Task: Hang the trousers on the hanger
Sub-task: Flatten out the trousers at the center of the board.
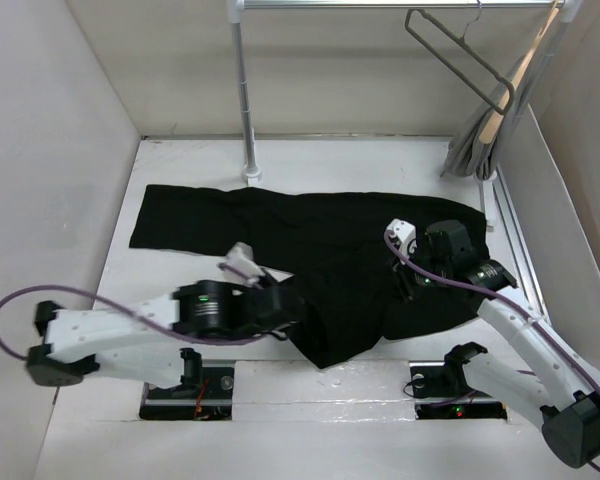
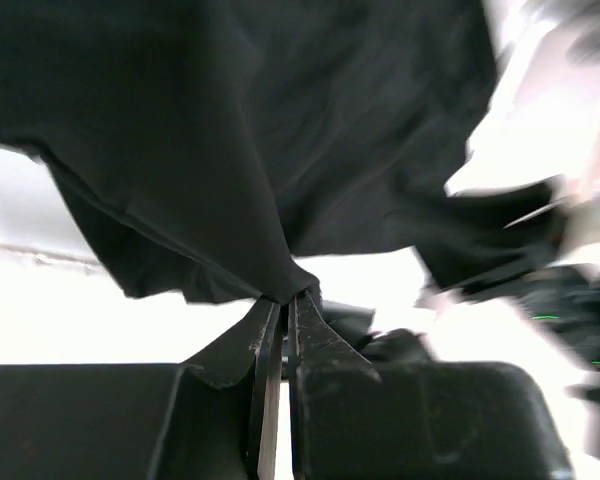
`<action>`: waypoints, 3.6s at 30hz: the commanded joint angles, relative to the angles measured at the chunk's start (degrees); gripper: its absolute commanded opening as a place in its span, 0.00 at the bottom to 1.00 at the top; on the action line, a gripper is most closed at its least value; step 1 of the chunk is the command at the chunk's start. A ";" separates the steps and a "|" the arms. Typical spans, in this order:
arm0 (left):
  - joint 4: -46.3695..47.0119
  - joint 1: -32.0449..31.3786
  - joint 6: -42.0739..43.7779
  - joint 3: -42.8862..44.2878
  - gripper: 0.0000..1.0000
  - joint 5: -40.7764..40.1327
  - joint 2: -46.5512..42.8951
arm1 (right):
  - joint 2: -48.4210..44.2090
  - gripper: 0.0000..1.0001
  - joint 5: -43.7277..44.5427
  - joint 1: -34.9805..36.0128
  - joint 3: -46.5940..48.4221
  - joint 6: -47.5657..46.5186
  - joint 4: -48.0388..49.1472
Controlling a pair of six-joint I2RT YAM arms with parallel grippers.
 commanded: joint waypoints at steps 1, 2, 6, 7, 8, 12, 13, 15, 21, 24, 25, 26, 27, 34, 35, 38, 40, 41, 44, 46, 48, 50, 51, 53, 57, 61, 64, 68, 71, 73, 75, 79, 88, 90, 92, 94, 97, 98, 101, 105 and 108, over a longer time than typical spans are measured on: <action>-12.55 0.67 -13.85 -3.92 0.00 -12.77 -11.09 | 0.11 0.41 -1.45 0.55 0.79 -1.07 1.24; -12.38 0.67 -17.95 -5.69 0.00 -13.82 -14.19 | 0.19 0.41 -1.45 0.55 0.79 -1.25 1.32; -12.55 1.20 -28.41 -14.92 0.00 -19.70 -27.99 | 0.54 0.42 -2.50 0.55 0.70 -1.42 2.02; -12.38 1.20 -29.93 -17.55 0.00 -21.89 -31.93 | 0.63 0.42 -2.60 0.55 0.70 -1.42 2.11; -12.46 1.20 -30.38 -17.92 0.00 -26.09 -33.19 | 0.72 0.42 -2.68 0.55 0.70 -1.42 2.11; -12.55 3.91 -24.16 -14.69 0.00 -35.96 -36.71 | 0.98 0.42 -2.68 0.55 0.87 -1.42 1.85; -12.64 5.58 -18.58 -10.85 0.00 -37.54 -37.07 | 0.90 0.42 -2.60 1.08 0.88 -1.42 1.59; -12.55 11.55 -11.44 -5.82 0.00 -41.50 -36.72 | 1.07 0.42 -2.25 1.60 0.70 -1.42 1.59; -12.46 15.61 6.87 7.64 0.00 -49.77 -37.86 | 2.48 0.42 -1.19 2.14 1.49 -1.51 1.41; -12.46 15.61 11.18 9.84 0.00 -49.78 -40.58 | 3.62 0.42 -0.49 2.14 2.37 -1.42 1.15; -12.46 15.61 11.80 10.28 0.00 -49.43 -42.33 | 3.97 0.43 -0.31 2.14 2.63 -1.51 1.06; -12.38 15.61 12.24 10.37 0.01 -48.64 -43.39 | 4.58 0.45 -0.31 2.14 2.72 -1.43 1.15; -12.38 15.61 13.37 10.37 0.02 -48.28 -44.01 | 4.94 0.47 -0.05 2.14 2.81 -1.34 1.23; -12.46 15.61 16.28 11.86 0.45 -48.62 -48.41 | 7.75 0.70 1.80 2.14 4.21 -0.02 1.59; -12.46 15.61 17.68 13.52 0.46 -49.94 -48.15 | 8.27 0.71 1.80 2.14 4.91 0.07 1.67; -12.38 15.61 18.83 15.63 0.47 -51.88 -46.75 | 8.46 0.71 1.62 2.14 5.18 0.07 2.02; -7.24 15.61 24.77 16.52 0.38 -52.59 -44.64 | 8.72 0.43 1.19 2.14 4.66 0.07 2.90; -2.23 15.61 31.77 16.27 0.35 -52.85 -41.76 | 9.24 0.29 1.18 2.75 4.39 0.07 3.43; 20.08 15.61 61.91 15.12 0.31 -55.65 -31.77 | 9.69 0.00 2.32 3.89 4.13 0.86 4.22; 49.54 15.61 94.53 13.46 0.33 -61.00 -25.24 | 9.07 0.00 3.90 3.89 4.83 2.09 5.01; 84.75 15.61 128.79 6.44 0.35 -61.92 -14.43 | 8.37 0.00 4.34 3.89 5.88 3.14 5.63; 104.31 15.61 148.09 5.63 0.38 -61.20 -4.09 | 7.84 0.00 5.40 3.89 7.63 3.85 5.54; 107.39 15.61 149.86 5.45 0.39 -61.29 -1.15 | 7.49 0.00 5.84 3.37 7.99 4.55 5.28; 129.13 15.61 162.87 3.62 0.39 -61.29 6.39 | 5.56 0.00 7.50 2.84 8.35 5.60 4.58; 171.07 17.36 199.92 11.84 0.41 -64.53 24.42 | 0.56 0.00 13.04 -0.93 7.47 7.27 2.21; 171.76 19.91 200.69 17.92 0.46 -64.54 32.01 | -1.39 0.00 10.08 -8.66 6.33 7.54 0.97; 171.75 21.14 198.74 20.74 0.45 -64.54 33.76 | -1.48 0.00 7.52 -11.75 4.66 7.36 0.62; 171.84 18.89 200.33 30.55 0.33 -64.72 41.84 | -1.91 0.02 4.09 -13.77 1.67 8.42 2.19; 171.49 15.62 196.47 41.43 0.33 -64.37 41.34 | -2.18 0.26 1.63 -13.77 -0.87 9.38 3.16; 171.32 10.27 194.63 47.35 0.35 -60.86 40.28 | -2.09 0.43 -0.03 -13.77 -2.37 9.65 4.39; 168.78 4.92 192.96 53.52 0.40 -58.49 38.79 | -1.65 0.50 -2.76 -14.39 -3.17 10.00 8.43; 161.23 -1.15 181.80 46.70 0.50 -57.87 32.38 | 3.95 0.51 -4.27 -10.72 -0.01 10.09 11.34; 61.20 4.36 113.12 56.94 0.71 -5.63 17.60 | 8.81 0.59 -2.53 -3.05 6.83 11.24 16.10; 55.95 4.36 116.12 60.73 0.75 -9.50 19.08 | 8.46 0.60 0.03 -2.53 8.52 10.36 13.90; 55.48 4.36 116.31 56.10 0.78 -11.01 20.06 | 8.28 0.60 3.72 -2.52 9.23 10.61 13.28; 55.74 4.36 112.47 49.27 0.79 -12.94 21.89 | 8.72 0.60 4.43 -3.14 9.23 11.84 13.45; 45.59 25.30 89.41 51.15 0.73 24.38 27.50 | 10.56 0.57 3.47 -4.54 7.82 12.46 14.68; 46.76 28.67 81.06 49.41 0.65 29.36 27.36 | 10.91 0.56 2.95 -5.24 7.65 13.07 14.77; 49.60 32.38 84.30 43.79 0.67 24.87 23.77 | 8.99 0.56 5.39 -5.25 8.70 12.29 12.50; 46.68 48.27 74.85 33.09 0.66 30.46 18.67 | 5.73 0.40 10.58 -7.79 6.95 12.63 12.40; 48.44 63.65 64.15 17.27 0.61 35.82 13.13 | 6.34 0.08 10.41 -11.48 5.98 12.73 13.01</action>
